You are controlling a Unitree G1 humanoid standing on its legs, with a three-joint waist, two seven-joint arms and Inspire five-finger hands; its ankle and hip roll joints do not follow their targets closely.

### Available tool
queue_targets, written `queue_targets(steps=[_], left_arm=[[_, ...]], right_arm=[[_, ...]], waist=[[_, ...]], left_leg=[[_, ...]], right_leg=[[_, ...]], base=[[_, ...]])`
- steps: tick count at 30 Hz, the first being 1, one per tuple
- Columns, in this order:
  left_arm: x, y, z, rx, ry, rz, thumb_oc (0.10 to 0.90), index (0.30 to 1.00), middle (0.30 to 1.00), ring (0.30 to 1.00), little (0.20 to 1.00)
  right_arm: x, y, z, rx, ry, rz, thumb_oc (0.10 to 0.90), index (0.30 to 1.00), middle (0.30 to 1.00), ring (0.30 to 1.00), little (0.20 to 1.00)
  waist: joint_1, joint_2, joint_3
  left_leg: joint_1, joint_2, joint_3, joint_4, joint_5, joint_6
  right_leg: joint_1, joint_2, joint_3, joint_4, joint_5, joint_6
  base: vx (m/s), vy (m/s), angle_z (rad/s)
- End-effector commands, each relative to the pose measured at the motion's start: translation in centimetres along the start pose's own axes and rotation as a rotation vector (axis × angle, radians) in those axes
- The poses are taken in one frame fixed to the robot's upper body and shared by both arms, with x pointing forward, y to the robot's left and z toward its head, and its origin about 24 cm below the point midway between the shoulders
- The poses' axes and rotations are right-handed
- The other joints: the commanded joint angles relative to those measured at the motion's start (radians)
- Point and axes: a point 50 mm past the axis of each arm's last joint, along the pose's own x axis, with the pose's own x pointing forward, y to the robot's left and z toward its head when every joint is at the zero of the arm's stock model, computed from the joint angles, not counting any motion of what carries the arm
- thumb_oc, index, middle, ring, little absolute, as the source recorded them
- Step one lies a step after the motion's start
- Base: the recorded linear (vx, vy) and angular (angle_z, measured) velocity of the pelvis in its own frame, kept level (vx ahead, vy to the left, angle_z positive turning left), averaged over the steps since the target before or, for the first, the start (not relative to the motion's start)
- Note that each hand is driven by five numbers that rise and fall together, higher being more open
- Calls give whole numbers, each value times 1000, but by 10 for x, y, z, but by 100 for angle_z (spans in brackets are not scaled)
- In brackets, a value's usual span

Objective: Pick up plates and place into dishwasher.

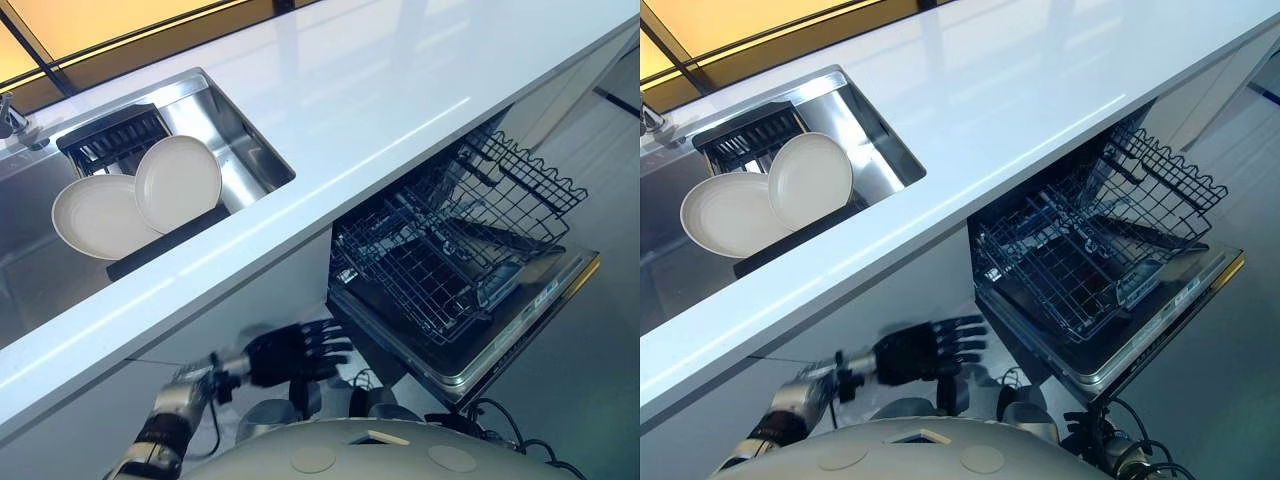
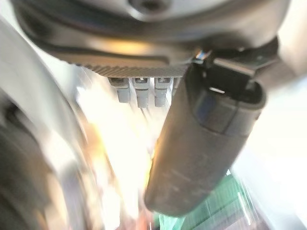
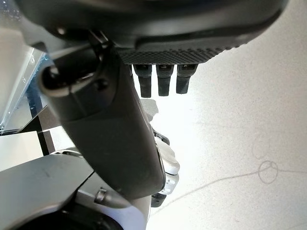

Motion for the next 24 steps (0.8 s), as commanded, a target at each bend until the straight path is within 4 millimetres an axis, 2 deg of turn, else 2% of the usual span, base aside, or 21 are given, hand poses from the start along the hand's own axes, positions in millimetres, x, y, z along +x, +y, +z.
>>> queue_targets(steps=[1, 2, 3, 4, 6, 8, 9, 13, 16, 18, 20, 22, 24], left_arm=[[65, -47, 56, -43, -342, -538, 800, 900, 900, 900, 900], [72, -57, 77, 76, -462, -494, 800, 900, 900, 900, 900], [73, -57, 80, 106, -486, -444, 800, 900, 900, 900, 900], [71, -62, 98, 188, -573, -348, 800, 900, 900, 900, 900], [61, -67, 120, 251, -738, -267, 800, 900, 900, 900, 900], [41, -76, 146, 318, -937, -175, 800, 900, 900, 900, 900], [26, -84, 163, 443, -1029, -67, 800, 900, 900, 900, 900], [0, -101, 190, 688, -1161, 170, 800, 900, 900, 900, 900], [-20, -125, 214, 967, -1245, 417, 800, 900, 900, 900, 900], [-29, -142, 226, 1242, -1310, 609, 800, 900, 900, 900, 900], [-32, -162, 237, 1620, -1347, 851, 800, 900, 900, 900, 900], [-40, -166, 258, 1721, -1297, 1009, 800, 900, 900, 900, 900], [-58, -158, 286, 1693, -1186, 1213, 800, 900, 900, 900, 900]], right_arm=[[2, -16, 47, -3, -160, -29, 800, 900, 900, 900, 900], [2, -13, 49, -1, -164, -29, 800, 900, 900, 900, 900], [3, -12, 50, -1, -165, -29, 800, 900, 900, 900, 900], [3, -10, 51, 0, -165, -33, 800, 900, 900, 900, 900], [3, -7, 50, -1, -160, -37, 800, 900, 900, 900, 900], [4, -3, 44, -11, -151, -40, 800, 900, 900, 900, 900], [4, 0, 43, -7, -147, -40, 800, 900, 900, 900, 900], [4, 3, 39, -11, -135, -40, 800, 900, 900, 900, 900], [4, 8, 30, -36, -117, -36, 800, 900, 900, 900, 900], [4, 10, 26, -54, -105, -34, 800, 900, 900, 900, 900], [4, 10, 22, -60, -94, -38, 800, 900, 900, 900, 900], [3, 10, 20, -61, -88, -41, 800, 900, 900, 900, 900], [3, 6, 19, -72, -82, -43, 800, 900, 900, 900, 900]], waist=[[31, 30, -34], [29, 28, -31], [28, 28, -31], [29, 29, -29], [32, 32, -26], [38, 32, -32], [41, 31, -38], [43, 29, -47], [40, 25, -62], [34, 24, -73], [27, 26, -81], [21, 29, -94], [9, 39, -104]], left_leg=[[28, 6, 22, 10, -135, -25], [31, 8, 21, 9, -137, -25], [31, 8, 22, 9, -137, -26], [33, 9, 19, 10, -136, -24], [39, 6, 13, 10, -138, -18], [45, 1, 1, 12, -142, -13], [47, -1, -6, 12, -142, -11], [54, -5, -18, 9, -142, -9], [59, -7, -15, 6, -141, -9], [57, -7, -9, 4, -140, -13], [59, -6, -6, 3, -139, -14], [50, -6, -2, 3, -132, -15], [49, -8, 5, 3, -130, -16]], right_leg=[[-71, 22, 21, 103, -68, 56], [-71, 26, 30, 106, -70, 53], [-71, 27, 32, 107, -71, 52], [-70, 28, 35, 109, -71, 51], [-63, 28, 36, 109, -74, 51], [-53, 30, 37, 106, -80, 49], [-49, 31, 38, 106, -84, 46], [-37, 34, 34, 103, -91, 42], [-27, 37, 29, 89, -94, 38], [-26, 39, 31, 84, -95, 38], [-25, 40, 34, 82, -97, 39], [-30, 41, 39, 76, -93, 37], [-32, 41, 49, 76, -93, 37]], base=[[-15, -51, -2], [-11, -34, -3], [-17, -31, -6], [-16, -7, -7], [-16, 4, -11], [-8, 8, -15], [0, 6, -8], [13, 19, 5], [48, 68, 3], [35, 72, 3], [29, 70, 4], [28, 76, 3], [45, 100, 4]])
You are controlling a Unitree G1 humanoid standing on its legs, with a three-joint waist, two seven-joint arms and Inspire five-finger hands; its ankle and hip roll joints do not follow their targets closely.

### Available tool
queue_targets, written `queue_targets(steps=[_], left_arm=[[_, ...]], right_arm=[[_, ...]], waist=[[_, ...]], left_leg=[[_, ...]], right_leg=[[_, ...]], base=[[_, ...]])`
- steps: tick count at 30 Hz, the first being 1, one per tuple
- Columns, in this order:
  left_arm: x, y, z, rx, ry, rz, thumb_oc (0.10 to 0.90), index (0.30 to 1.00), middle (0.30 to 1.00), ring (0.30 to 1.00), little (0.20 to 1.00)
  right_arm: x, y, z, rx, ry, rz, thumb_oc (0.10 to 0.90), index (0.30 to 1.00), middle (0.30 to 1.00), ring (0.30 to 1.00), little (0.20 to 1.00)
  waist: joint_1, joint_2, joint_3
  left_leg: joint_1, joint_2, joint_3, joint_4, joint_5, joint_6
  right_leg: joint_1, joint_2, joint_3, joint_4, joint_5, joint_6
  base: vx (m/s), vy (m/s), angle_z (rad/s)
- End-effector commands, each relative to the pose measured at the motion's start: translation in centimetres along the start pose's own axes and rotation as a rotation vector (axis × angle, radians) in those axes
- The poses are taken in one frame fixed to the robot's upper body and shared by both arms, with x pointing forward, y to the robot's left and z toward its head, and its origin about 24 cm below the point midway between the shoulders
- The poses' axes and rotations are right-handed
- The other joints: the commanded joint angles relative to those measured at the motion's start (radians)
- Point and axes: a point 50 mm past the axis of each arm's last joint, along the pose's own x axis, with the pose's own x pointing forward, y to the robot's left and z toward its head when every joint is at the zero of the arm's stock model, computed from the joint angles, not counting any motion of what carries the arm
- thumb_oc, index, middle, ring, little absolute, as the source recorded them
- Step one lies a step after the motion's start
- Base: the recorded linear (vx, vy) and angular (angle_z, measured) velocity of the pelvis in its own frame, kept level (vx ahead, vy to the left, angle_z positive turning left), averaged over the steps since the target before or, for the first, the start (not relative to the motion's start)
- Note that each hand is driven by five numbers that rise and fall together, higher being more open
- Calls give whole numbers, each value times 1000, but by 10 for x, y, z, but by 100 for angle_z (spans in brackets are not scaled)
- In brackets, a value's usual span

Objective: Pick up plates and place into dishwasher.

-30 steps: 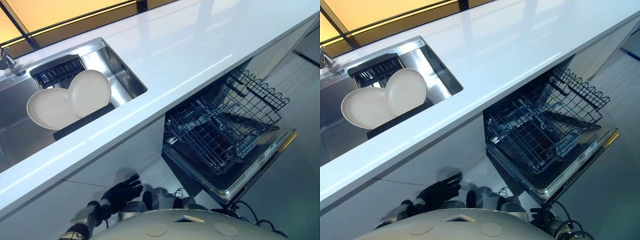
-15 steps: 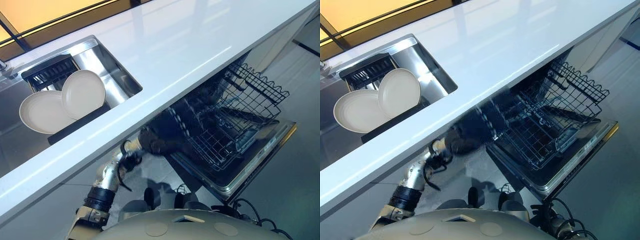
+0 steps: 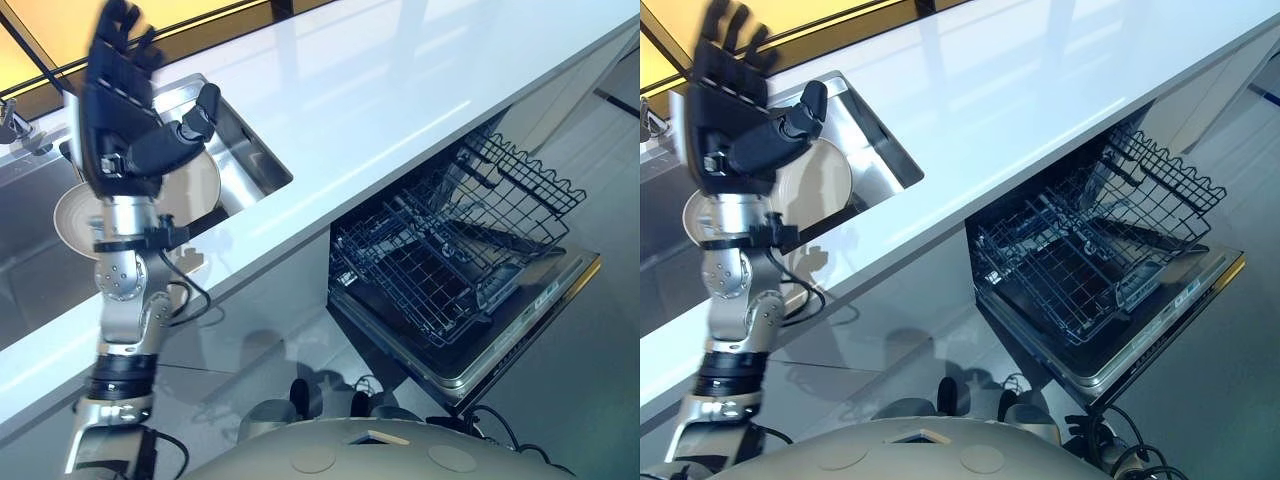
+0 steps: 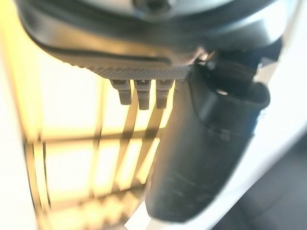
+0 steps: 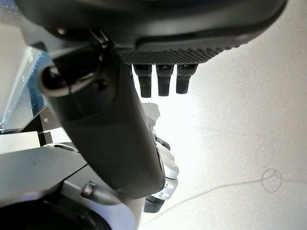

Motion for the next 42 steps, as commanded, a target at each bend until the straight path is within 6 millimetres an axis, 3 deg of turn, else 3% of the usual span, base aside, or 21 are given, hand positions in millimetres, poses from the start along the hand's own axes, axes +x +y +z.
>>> queue_targets(steps=[1, 7, 12, 21, 30, 36, 37, 42], left_arm=[[53, 12, 28, 132, -143, 75, 800, 900, 900, 900, 900], [71, 50, -11, 388, 128, 73, 800, 900, 900, 900, 900], [66, 90, -43, 526, 360, 85, 800, 900, 900, 900, 900], [66, 132, -49, 603, 529, 49, 800, 900, 900, 900, 900], [78, 139, -46, 613, 603, 25, 800, 900, 900, 900, 900], [89, 136, -43, 432, 617, 0, 800, 900, 900, 900, 900], [91, 129, -45, 333, 625, -51, 800, 900, 900, 900, 900], [84, 114, -56, 224, 697, -188, 800, 900, 900, 900, 900]], right_arm=[[3, -5, 30, -34, -91, -1, 800, 900, 900, 900, 900], [3, -12, 27, -39, -63, -16, 800, 900, 900, 900, 900], [2, -18, 20, -53, -28, -28, 800, 900, 900, 900, 900], [0, -21, 12, -109, -17, -38, 800, 900, 900, 900, 900], [-1, -28, 18, -143, -60, -59, 800, 900, 900, 900, 900], [-2, -36, 23, -153, -81, -78, 800, 900, 900, 900, 900], [-2, -37, 23, -151, -80, -81, 800, 900, 900, 900, 900], [-3, -42, 24, -145, -84, -85, 800, 900, 900, 900, 900]], waist=[[-13, 28, -103], [-28, 51, -105], [-36, 66, -100], [-52, 68, -72], [-69, 53, -13], [-75, 44, 14], [-76, 44, 17], [-71, 41, 24]], left_leg=[[16, -15, 29, 6, -124, -5], [26, -21, 46, 8, -127, 1], [28, -28, 48, 11, -127, 4], [19, -43, 64, 17, -135, 22], [-36, -57, 100, 71, -156, 55], [-61, -62, 115, 85, -158, 60], [-65, -62, 119, 88, -160, 61], [-74, -60, 118, 97, -159, 63]], right_leg=[[-62, 31, 23, 77, -96, 42], [-59, 25, 33, 78, -92, 51], [-60, 14, 50, 72, -78, 67], [-89, -9, 72, 84, -59, 99], [-207, -38, 104, 188, -43, 140], [-254, -47, 113, 219, -17, 158], [-258, -48, 115, 220, -20, 160], [-263, -48, 115, 220, -25, 165]], base=[[51, 108, 2], [48, 80, -6], [90, 111, -9], [109, 120, -7], [32, 118, -13], [0, 63, -5], [28, 51, -2], [7, 10, 0]])
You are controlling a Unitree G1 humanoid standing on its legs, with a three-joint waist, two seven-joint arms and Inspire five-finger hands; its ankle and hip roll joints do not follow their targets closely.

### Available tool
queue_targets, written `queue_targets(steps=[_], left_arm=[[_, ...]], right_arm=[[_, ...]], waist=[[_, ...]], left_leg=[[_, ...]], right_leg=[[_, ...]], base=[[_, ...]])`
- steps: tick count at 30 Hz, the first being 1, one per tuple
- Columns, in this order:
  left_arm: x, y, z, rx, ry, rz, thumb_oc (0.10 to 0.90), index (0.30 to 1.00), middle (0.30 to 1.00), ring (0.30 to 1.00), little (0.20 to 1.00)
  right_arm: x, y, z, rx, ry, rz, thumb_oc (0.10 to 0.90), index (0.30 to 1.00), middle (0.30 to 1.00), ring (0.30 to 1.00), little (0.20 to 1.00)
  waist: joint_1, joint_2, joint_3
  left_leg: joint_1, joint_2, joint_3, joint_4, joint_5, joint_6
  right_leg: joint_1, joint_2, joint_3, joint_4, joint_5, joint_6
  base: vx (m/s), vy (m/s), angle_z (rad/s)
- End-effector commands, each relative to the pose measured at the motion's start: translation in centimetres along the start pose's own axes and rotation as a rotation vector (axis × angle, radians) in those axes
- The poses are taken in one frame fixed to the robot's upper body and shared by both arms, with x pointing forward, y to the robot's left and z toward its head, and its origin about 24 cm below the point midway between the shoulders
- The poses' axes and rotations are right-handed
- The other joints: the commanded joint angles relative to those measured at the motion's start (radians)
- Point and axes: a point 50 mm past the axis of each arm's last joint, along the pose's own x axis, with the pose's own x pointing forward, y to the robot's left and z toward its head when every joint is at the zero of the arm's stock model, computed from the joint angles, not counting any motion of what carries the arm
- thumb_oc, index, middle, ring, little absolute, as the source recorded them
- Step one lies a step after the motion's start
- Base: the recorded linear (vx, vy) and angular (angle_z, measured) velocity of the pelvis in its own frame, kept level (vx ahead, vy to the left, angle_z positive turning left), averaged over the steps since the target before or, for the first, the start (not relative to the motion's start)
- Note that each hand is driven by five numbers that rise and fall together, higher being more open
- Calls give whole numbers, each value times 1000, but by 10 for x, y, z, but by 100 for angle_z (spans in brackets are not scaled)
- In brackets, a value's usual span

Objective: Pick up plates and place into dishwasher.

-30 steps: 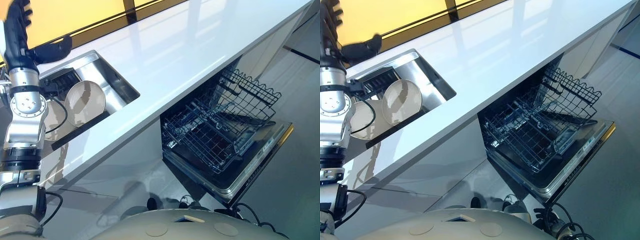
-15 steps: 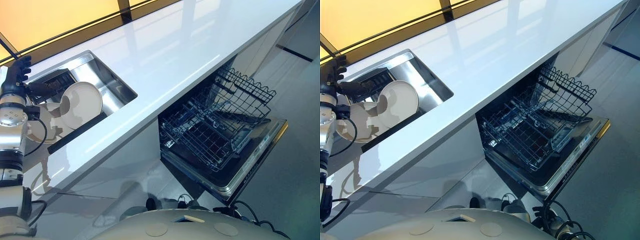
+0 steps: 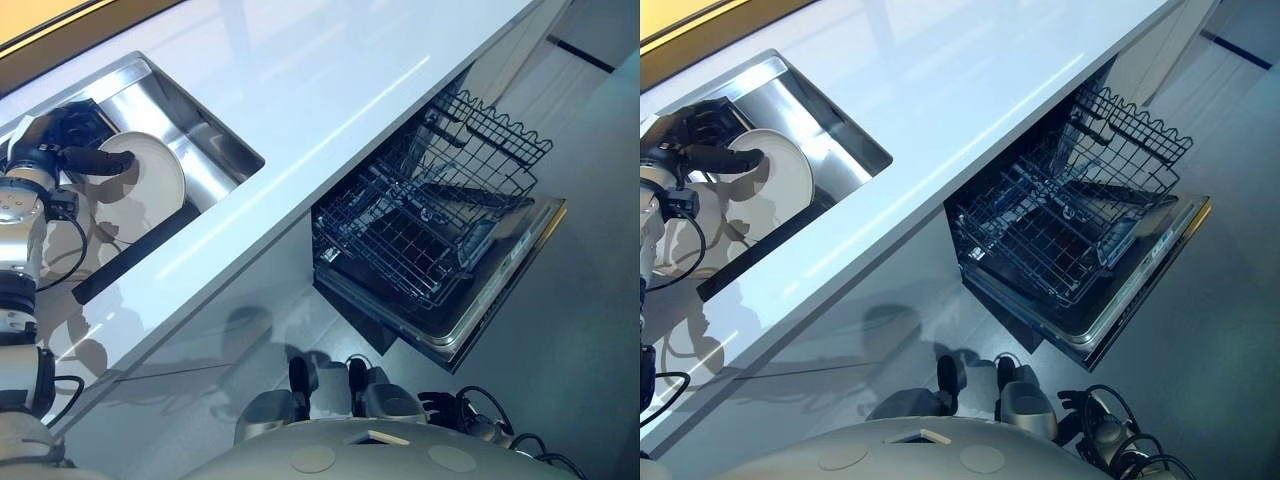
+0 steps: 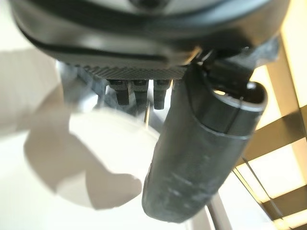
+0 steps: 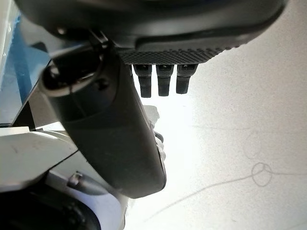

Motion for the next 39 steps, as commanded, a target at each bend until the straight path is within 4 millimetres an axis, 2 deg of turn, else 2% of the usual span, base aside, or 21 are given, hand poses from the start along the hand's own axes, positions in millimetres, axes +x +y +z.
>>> queue_targets(steps=[1, 7, 12, 13, 14, 17, 20, 24, 29, 36, 39], left_arm=[[-1, 27, 73, -13, -226, 0, 800, 900, 900, 900, 900], [1, 20, 57, 52, -122, -132, 800, 900, 900, 900, 900], [1, 6, 47, 108, -32, -303, 800, 900, 900, 900, 900], [1, 4, 46, 129, -23, -330, 655, 775, 775, 775, 755], [1, 3, 45, 143, -18, -347, 471, 618, 618, 618, 571], [-1, 5, 50, 165, -36, -345, 267, 444, 444, 444, 367], [-5, 10, 60, 172, -102, -303, 100, 300, 300, 300, 200], [-10, 13, 74, 178, -219, -245, 100, 300, 300, 300, 200], [-17, 12, 94, 184, -349, -191, 100, 300, 300, 300, 200], [-25, 7, 109, 224, -487, -86, 100, 300, 300, 300, 200], [-29, 15, 115, 265, -535, 17, 100, 300, 300, 300, 200]], right_arm=[[-5, -31, -13, -49, 22, -58, 800, 900, 900, 900, 900], [-6, -37, -11, -28, 11, -72, 800, 900, 900, 900, 900], [-6, -43, -7, -3, -1, -78, 800, 900, 900, 900, 900], [-6, -44, -6, -1, -2, -77, 800, 900, 900, 900, 900], [-6, -45, -6, 1, -4, -78, 800, 900, 900, 900, 900], [-6, -47, -5, 7, -6, -79, 800, 900, 900, 900, 900], [-5, -45, -5, 13, -1, -74, 800, 900, 900, 900, 900], [-5, -43, -2, 43, -26, -86, 800, 900, 900, 900, 900], [-5, -46, 14, 146, -129, -121, 800, 900, 900, 900, 900], [-13, -53, 62, 256, -387, -148, 800, 900, 900, 900, 900], [-25, -51, 92, 262, -524, -66, 800, 900, 900, 900, 900]], waist=[[-5, 53, -37], [1, 55, -25], [10, 55, -13], [13, 56, -13], [15, 58, -12], [21, 62, -14], [31, 66, -25], [45, 70, -45], [51, 70, -76], [30, 72, -106], [11, 73, -116]], left_leg=[[-11, -43, 19, 95, -168, 24], [-30, -47, 13, 113, -167, 27], [-45, -45, 8, 124, -162, 27], [-46, -45, 7, 124, -161, 26], [-48, -45, 5, 124, -159, 25], [-48, -46, 2, 123, -158, 22], [-42, -49, -6, 119, -158, 17], [-26, -53, -24, 105, -157, 11], [-2, -53, -41, 81, -157, 4], [34, -43, -39, 45, -149, -10], [47, -35, -30, 32, -145, -17]], right_leg=[[-125, -25, 28, 144, -44, 140], [-131, -24, 25, 143, -46, 142], [-133, -21, 20, 140, -48, 140], [-132, -20, 18, 138, -50, 139], [-130, -20, 16, 136, -53, 138], [-124, -20, 8, 131, -57, 134], [-108, -21, -3, 123, -63, 128], [-84, -18, -15, 109, -66, 116], [-55, -9, -20, 91, -68, 105], [-20, 8, -18, 60, -74, 91], [-8, 13, -19, 46, -77, 86]], base=[[0, 0, 0], [0, 1, 1], [-34, -30, 3], [-41, -40, 2], [-43, -43, 3], [-29, -36, 3], [-18, -66, 4], [-10, -78, 15], [-7, -84, 14], [-30, -82, 1], [-49, -89, -3]])
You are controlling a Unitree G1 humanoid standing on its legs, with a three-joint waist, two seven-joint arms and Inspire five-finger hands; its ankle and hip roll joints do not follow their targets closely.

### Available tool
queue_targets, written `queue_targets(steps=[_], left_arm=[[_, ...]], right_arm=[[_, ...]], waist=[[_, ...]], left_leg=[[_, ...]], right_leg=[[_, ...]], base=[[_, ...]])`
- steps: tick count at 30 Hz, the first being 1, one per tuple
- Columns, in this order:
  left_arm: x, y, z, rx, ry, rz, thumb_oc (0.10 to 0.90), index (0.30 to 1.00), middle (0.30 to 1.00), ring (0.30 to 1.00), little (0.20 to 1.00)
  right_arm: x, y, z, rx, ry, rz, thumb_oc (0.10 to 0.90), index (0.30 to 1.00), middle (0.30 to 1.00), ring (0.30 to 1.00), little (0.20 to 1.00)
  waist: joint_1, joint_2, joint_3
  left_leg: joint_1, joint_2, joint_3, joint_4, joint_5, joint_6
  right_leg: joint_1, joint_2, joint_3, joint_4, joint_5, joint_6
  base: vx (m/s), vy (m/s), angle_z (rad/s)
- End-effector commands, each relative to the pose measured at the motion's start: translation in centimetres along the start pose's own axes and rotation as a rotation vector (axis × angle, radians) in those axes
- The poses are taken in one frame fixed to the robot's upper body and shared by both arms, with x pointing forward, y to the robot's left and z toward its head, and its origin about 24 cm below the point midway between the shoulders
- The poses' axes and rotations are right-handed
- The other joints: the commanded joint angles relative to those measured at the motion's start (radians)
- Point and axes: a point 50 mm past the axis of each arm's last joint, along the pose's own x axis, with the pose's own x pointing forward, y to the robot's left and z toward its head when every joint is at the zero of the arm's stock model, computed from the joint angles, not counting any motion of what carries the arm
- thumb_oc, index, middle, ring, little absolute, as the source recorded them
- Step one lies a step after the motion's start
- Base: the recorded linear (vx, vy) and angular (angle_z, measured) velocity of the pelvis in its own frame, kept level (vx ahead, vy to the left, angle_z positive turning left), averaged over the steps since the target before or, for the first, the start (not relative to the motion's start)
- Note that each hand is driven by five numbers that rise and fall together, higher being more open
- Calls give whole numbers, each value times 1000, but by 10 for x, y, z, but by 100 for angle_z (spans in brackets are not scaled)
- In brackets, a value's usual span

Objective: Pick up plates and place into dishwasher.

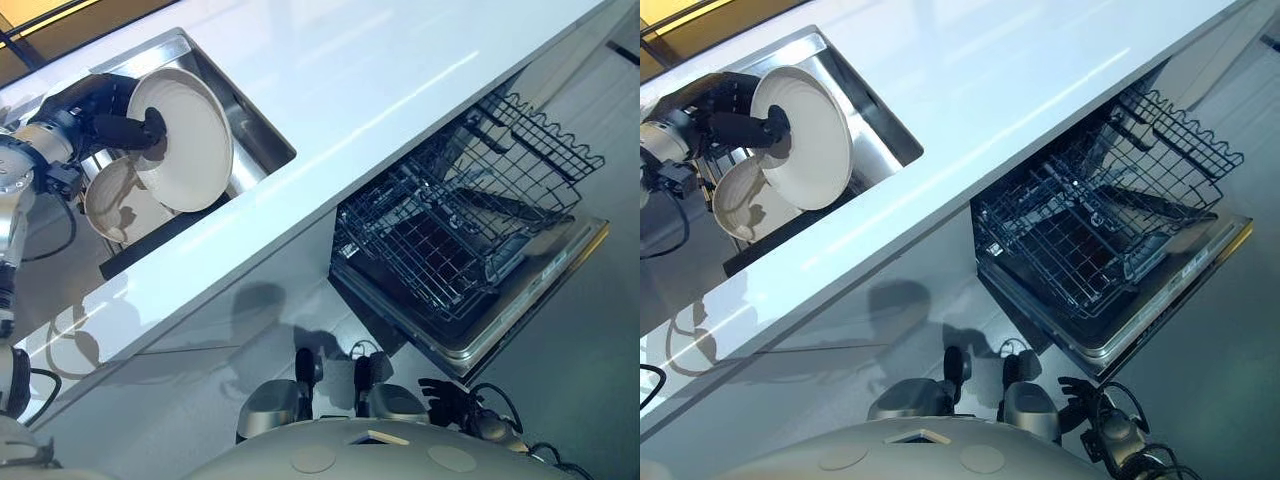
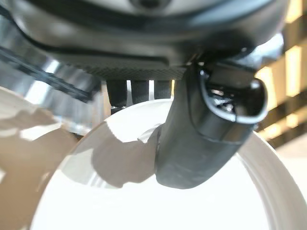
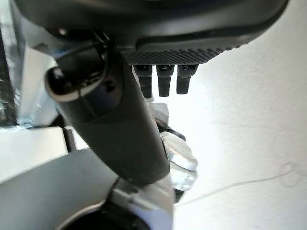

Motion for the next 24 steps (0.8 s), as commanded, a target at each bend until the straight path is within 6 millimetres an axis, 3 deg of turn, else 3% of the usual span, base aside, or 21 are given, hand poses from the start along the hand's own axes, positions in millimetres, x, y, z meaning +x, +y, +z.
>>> queue_targets(steps=[1, 5, 9, 12, 15, 19, 24], left_arm=[[-13, 47, 37, 69, -216, 310, 100, 300, 300, 300, 200], [-26, 70, 51, 154, -296, 477, 100, 300, 300, 300, 200], [-41, 78, 61, 188, -434, 622, 100, 300, 300, 300, 200], [-49, 64, 60, 197, -524, 686, 100, 300, 300, 300, 200], [-57, 32, 52, 270, -585, 714, 100, 300, 300, 300, 200], [-76, -13, 46, 319, -656, 701, 100, 300, 300, 300, 200], [-79, -28, 49, 328, -690, 692, 100, 300, 300, 300, 200]], right_arm=[[-3, -25, 88, 151, -392, -2, 800, 900, 900, 900, 900], [-21, -13, 122, 198, -554, 222, 800, 900, 900, 900, 900], [-47, -29, 153, 396, -784, 429, 800, 900, 900, 900, 900], [-70, -51, 180, 548, -989, 435, 800, 900, 900, 900, 900], [-92, -85, 199, 608, -1114, 227, 800, 900, 900, 900, 900], [-120, -142, 185, 350, -1099, -382, 800, 900, 900, 900, 900], [-155, -171, 189, 357, -1222, -645, 800, 900, 900, 900, 900]], waist=[[-17, 60, -164], [-35, 51, -178], [-40, 43, -191], [-40, 37, -199], [-47, 28, -203], [-64, 14, -199], [-78, 13, -194]], left_leg=[[13, -25, 25, 31, -146, -18], [23, -16, 40, 23, -143, -26], [33, -4, 52, 12, -138, -33], [38, 4, 54, 10, -138, -35], [42, 11, 58, 13, -140, -33], [50, 18, 57, 19, -144, -21], [62, 19, 52, 18, -146, -15]], right_leg=[[-88, 21, 6, 98, -79, 78], [-76, 25, 2, 83, -81, 74], [-65, 30, 0, 77, -86, 67], [-63, 33, 0, 85, -96, 61], [-64, 35, 2, 104, -109, 55], [-69, 46, 22, 144, -129, 44], [-62, 62, 41, 156, -135, 34]], base=[[-47, -72, -9], [-73, -108, -12], [-63, -90, -10], [-45, -73, 3], [-29, -58, 2], [-6, -47, -1], [7, -24, -9]])
